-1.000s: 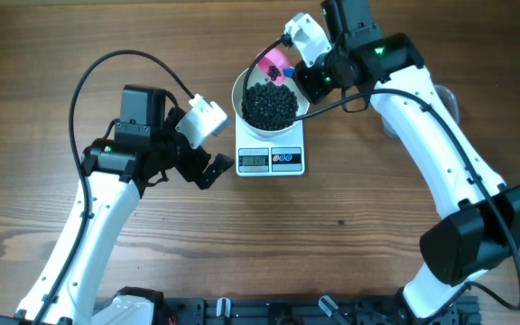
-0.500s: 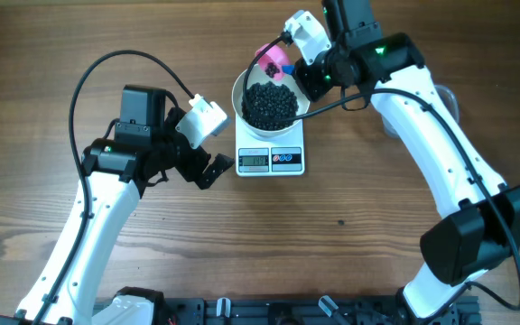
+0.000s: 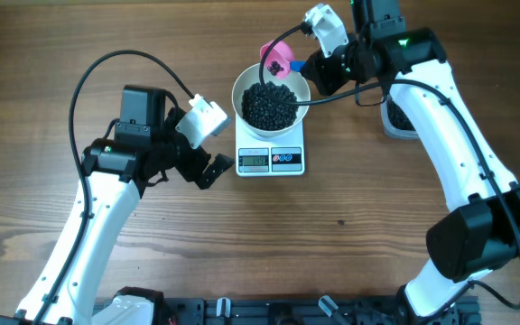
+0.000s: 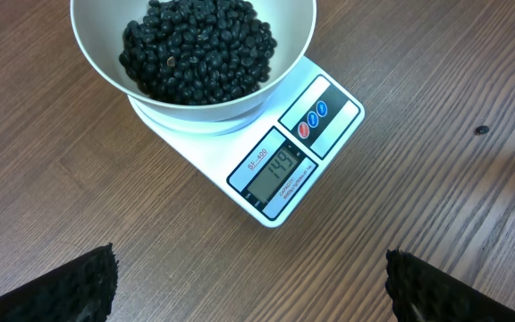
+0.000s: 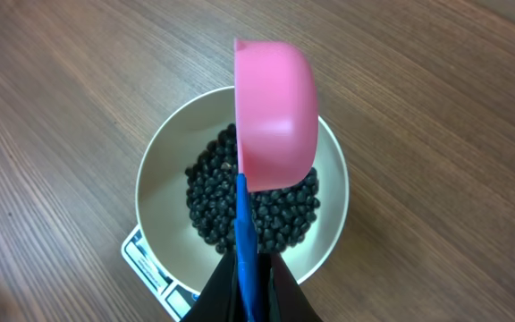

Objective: Scoop item into bowl and weigh 150g on scale
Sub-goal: 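Tip the scoop over the bowl again to top up beans, then carry the scoop right and lower it into the bean tub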

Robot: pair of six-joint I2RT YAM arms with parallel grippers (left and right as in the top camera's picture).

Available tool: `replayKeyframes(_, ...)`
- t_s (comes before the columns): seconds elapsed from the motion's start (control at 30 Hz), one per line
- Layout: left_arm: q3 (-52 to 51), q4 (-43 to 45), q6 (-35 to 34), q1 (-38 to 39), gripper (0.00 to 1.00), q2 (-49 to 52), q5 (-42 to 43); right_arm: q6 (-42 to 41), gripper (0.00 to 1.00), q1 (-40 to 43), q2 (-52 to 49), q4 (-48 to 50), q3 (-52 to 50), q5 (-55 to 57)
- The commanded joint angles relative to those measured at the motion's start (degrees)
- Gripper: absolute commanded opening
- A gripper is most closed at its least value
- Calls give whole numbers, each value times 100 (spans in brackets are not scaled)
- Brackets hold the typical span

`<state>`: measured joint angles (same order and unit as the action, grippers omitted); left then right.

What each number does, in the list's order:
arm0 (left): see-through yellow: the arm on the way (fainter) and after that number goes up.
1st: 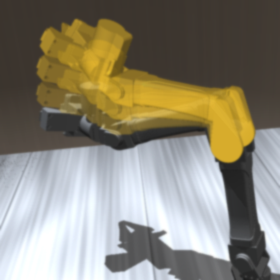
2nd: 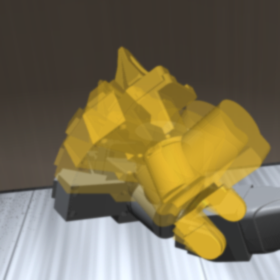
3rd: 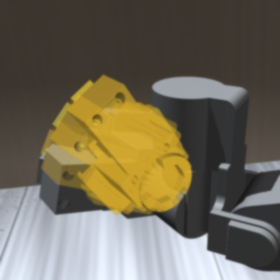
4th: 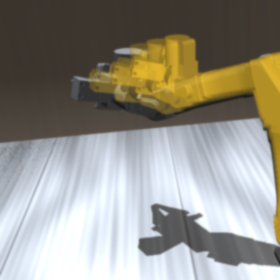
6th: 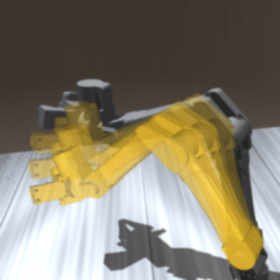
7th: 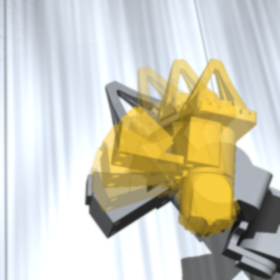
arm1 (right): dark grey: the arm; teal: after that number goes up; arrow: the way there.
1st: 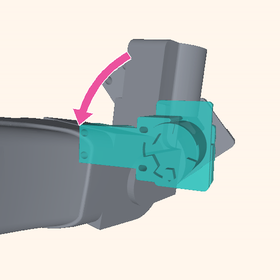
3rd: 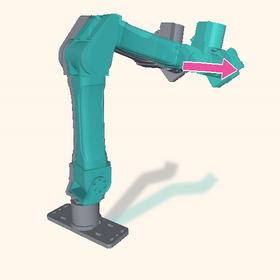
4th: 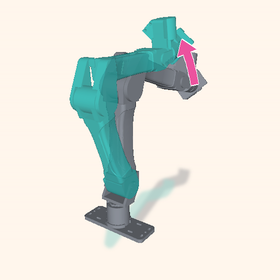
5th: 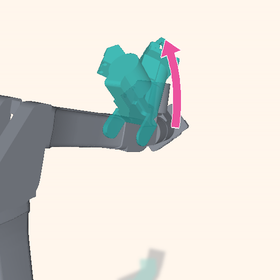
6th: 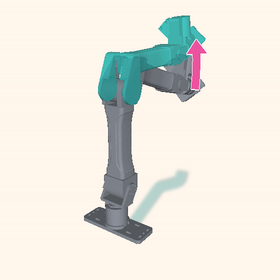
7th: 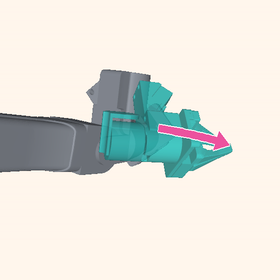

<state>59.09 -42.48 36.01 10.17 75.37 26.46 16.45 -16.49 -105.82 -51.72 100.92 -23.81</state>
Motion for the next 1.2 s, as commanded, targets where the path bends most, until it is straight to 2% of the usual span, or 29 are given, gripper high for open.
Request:
replayKeyframes(0.0, 4, -4, 107, 22, 100, -74, 52, -284, 4, 35, -70, -4, 74, -229)
replayKeyframes(0.23, 4, -2, 107, 22, 100, -74, 52, -466, 4, 341, -70, 0, 74, -898)
replayKeyframes(0.67, 4, -2, 107, 22, 100, -74, 52, -621, 4, 553, -70, 162, 74, -1165)
replayKeyframes(1.0, 4, -2, 107, 22, 100, -74, 52, -916, 4, 1574, -68, 179, 74, -2426)
replayKeyframes(1.17, 4, -4, 107, 22, 100, -74, 52, -907, 4, 2293, -68, -173, 74, -2732)
